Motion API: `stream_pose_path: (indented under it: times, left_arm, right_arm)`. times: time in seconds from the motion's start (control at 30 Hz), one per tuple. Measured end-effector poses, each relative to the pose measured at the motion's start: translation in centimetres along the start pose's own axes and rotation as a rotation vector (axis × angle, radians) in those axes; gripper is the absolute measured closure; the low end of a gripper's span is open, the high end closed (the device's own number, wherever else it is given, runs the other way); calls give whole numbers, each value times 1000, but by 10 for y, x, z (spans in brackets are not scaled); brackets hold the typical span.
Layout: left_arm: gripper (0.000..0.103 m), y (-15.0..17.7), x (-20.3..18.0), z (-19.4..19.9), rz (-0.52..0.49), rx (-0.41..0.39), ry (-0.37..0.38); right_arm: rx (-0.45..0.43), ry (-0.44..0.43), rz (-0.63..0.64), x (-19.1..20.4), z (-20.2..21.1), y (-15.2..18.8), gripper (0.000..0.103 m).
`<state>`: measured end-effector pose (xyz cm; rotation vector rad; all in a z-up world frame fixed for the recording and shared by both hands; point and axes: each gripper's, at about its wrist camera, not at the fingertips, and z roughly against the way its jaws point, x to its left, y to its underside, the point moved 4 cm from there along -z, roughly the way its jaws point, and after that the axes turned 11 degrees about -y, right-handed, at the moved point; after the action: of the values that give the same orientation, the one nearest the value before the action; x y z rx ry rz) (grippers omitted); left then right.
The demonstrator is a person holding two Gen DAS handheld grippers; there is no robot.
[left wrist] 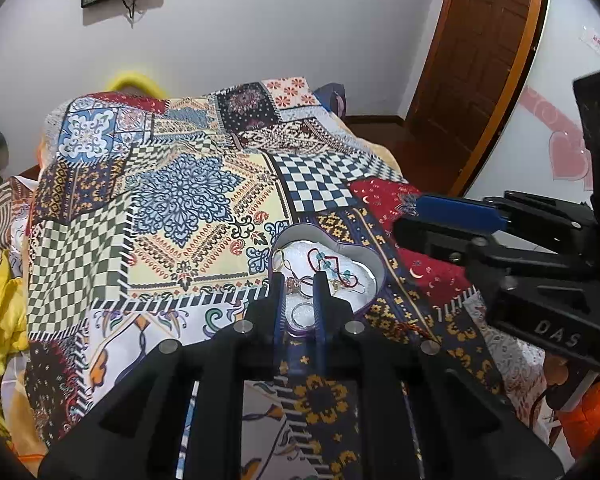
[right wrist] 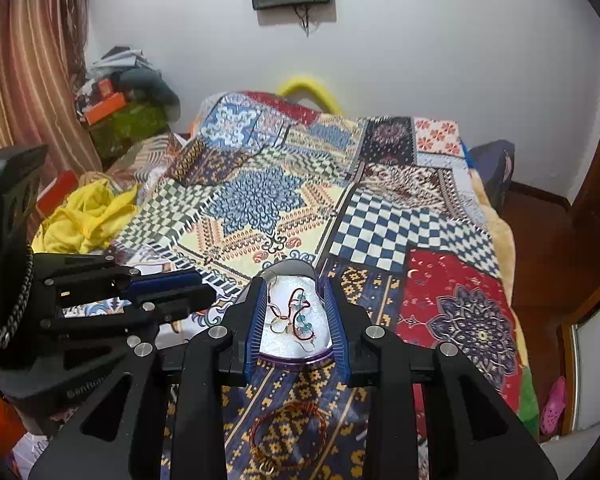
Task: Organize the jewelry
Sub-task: 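Lower both held items into the heart tin and open both tools, then close the left tool on the red beaded bracelet on the quilt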
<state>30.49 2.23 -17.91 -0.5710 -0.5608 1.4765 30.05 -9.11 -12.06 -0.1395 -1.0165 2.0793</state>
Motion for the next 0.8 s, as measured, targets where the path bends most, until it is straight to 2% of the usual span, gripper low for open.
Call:
stream_pose_path:
  times: [0.23, 0.47, 0.8]
  left_arm:
    - [87, 6, 1, 22, 6, -11, -4]
    - [87, 23, -12, 32, -21, 8, 5]
    - [87, 53, -47, 0, -60, 134, 70]
  right_arm:
    - [-41, 25, 2, 5, 31, 11, 76]
    - [-28, 49, -26, -1, 42, 32, 76]
    - [30, 70, -102, -21, 40, 72, 76]
